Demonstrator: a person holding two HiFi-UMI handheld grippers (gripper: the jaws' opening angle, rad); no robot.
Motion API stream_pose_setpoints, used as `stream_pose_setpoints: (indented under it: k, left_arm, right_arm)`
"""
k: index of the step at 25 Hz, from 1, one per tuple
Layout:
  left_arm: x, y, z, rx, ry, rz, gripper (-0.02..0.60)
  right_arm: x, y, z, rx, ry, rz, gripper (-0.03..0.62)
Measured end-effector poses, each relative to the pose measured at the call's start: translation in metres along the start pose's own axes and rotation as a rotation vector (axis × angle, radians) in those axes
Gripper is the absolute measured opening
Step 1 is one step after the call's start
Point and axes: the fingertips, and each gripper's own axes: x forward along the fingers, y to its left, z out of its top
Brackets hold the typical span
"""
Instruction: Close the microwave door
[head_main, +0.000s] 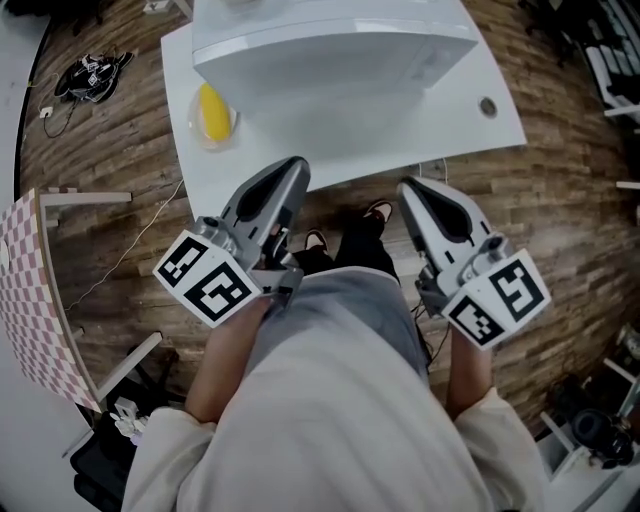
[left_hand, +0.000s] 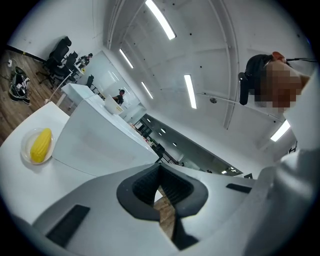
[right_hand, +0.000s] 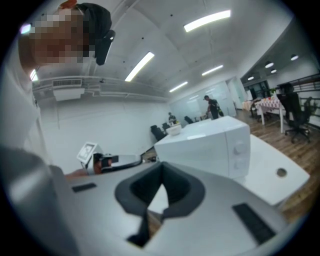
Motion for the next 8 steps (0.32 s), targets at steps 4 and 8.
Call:
stream_pose_setpoints:
  k: [4, 8]
  left_arm:
    - [-0.013, 0.001, -0.007, -0.015, -0.002, 0.003, 0.013]
    - [-0.023, 0.004, -0.015, -0.032, 0.002, 0.003, 0.013]
  right_arm:
    - [-0.001, 0.007, -0.006, -0.002, 0.014, 0.011, 0.021]
    - [0.002, 0.017, -0.013, -0.001, 0.027, 0.029, 0.022]
